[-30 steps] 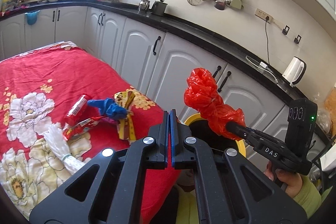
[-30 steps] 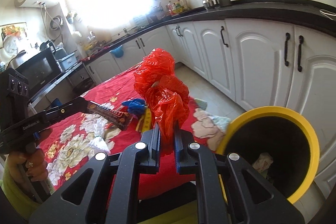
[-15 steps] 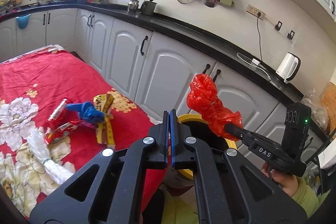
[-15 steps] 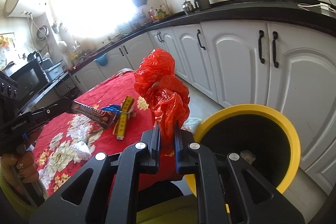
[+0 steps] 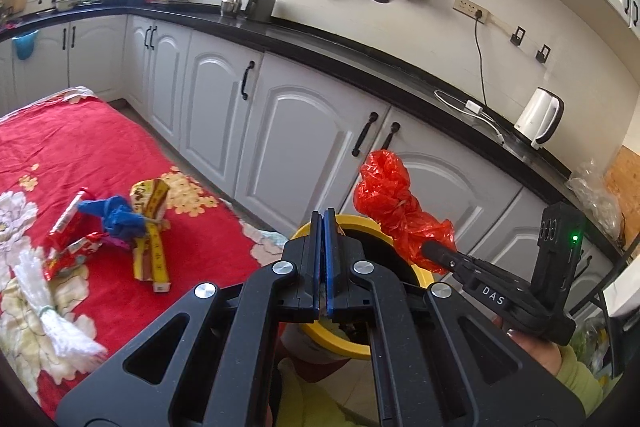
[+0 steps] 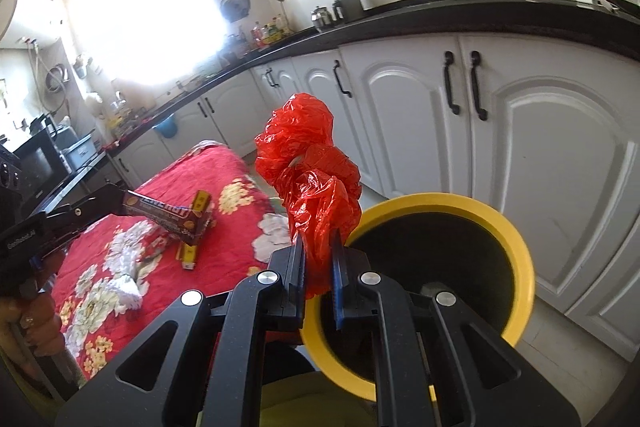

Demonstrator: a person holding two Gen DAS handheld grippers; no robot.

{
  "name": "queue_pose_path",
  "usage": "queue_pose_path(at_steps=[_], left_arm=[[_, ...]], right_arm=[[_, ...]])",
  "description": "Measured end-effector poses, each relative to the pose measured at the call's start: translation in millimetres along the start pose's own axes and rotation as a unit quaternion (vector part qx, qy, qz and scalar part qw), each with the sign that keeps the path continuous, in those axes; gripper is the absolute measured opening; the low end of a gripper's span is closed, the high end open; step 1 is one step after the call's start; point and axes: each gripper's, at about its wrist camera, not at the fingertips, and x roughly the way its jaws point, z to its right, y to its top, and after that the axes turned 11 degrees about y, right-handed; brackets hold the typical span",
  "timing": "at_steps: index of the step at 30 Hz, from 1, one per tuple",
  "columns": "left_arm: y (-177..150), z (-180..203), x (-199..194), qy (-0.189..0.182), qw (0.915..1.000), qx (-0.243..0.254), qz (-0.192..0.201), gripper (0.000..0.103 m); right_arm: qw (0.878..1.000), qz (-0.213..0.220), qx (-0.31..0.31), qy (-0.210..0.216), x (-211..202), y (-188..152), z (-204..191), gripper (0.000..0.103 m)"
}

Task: Collect trash
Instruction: 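Carry the red bag and small wrapper over the yellow-rimmed bin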

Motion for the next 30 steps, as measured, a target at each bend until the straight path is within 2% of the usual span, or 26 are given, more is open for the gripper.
queue_pose_path(at_steps=[12, 30], left_arm=[[-7.6, 24.5, 25.6, -0.020, 0.9997, 0.008, -0.013, 0.000], [-21.8, 49.1, 61.6, -0.019, 0.9987, 0.032, -0.034, 0.000]], right_arm=[[0.999, 0.001, 0.024, -0.036, -8.6, -11.1, 34.7, 0.010], [0.995, -0.026, 0.056, -0.074, -0.3, -32.6, 73.3, 0.010]])
